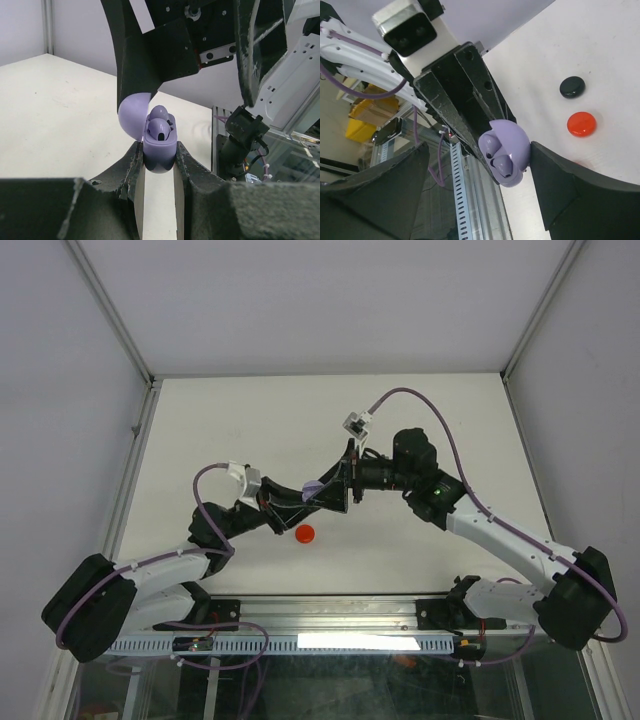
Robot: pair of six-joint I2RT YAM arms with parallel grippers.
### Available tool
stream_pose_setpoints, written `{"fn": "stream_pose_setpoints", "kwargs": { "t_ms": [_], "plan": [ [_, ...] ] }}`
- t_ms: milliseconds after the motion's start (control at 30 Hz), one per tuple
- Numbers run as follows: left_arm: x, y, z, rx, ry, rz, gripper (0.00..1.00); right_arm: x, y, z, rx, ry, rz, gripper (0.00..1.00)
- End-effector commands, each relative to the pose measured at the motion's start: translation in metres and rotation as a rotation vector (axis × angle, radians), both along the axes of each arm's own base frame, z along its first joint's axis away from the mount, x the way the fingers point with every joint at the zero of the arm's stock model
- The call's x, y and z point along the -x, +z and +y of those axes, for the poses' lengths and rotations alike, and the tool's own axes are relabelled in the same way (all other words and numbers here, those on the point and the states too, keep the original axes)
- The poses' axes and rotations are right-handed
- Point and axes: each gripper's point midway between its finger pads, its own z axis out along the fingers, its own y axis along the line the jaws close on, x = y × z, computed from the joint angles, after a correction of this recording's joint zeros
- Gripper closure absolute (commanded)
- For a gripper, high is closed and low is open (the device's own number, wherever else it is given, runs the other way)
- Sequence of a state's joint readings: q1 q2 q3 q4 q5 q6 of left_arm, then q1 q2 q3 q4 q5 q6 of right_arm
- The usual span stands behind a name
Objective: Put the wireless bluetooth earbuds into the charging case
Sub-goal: Close the charging case, then place the charging case at the center of the board.
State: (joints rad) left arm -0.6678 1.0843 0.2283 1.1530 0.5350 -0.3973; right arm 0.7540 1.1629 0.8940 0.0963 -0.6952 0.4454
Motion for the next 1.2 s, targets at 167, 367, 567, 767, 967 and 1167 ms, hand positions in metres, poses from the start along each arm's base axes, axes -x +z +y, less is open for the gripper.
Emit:
{"fn": "stream_pose_setpoints", "kwargs": {
  "t_ms": [167, 367, 567, 767, 967, 1167],
  "plan": [
    [-0.006, 0.012, -0.006, 0.077, -0.018, 0.126, 0.88, 0.009, 0.044, -0.005, -0.135, 0.098, -0.067, 0.19],
    [-0.016, 0.002, -0.007, 0.081, 0.010, 0.251, 0.84, -0.007, 0.036, -0.015, -0.099, -0.002, -0.093, 0.19],
    [-0.046, -0.030, -0.007, 0.024, 0.153, 0.509, 0.84, -0.060, 0.000, -0.053, 0.101, -0.373, -0.163, 0.17],
    [-0.077, -0.090, -0.003, -0.156, 0.346, 0.772, 0.82, -0.080, -0.033, -0.102, 0.278, -0.622, -0.205, 0.16],
    [-0.090, -0.138, 0.003, -0.269, 0.462, 0.981, 0.79, -0.081, -0.044, -0.132, 0.362, -0.725, -0.242, 0.16],
    [-0.097, -0.175, 0.015, -0.335, 0.538, 1.110, 0.75, -0.081, -0.051, -0.151, 0.422, -0.785, -0.268, 0.16]
  ]
}}
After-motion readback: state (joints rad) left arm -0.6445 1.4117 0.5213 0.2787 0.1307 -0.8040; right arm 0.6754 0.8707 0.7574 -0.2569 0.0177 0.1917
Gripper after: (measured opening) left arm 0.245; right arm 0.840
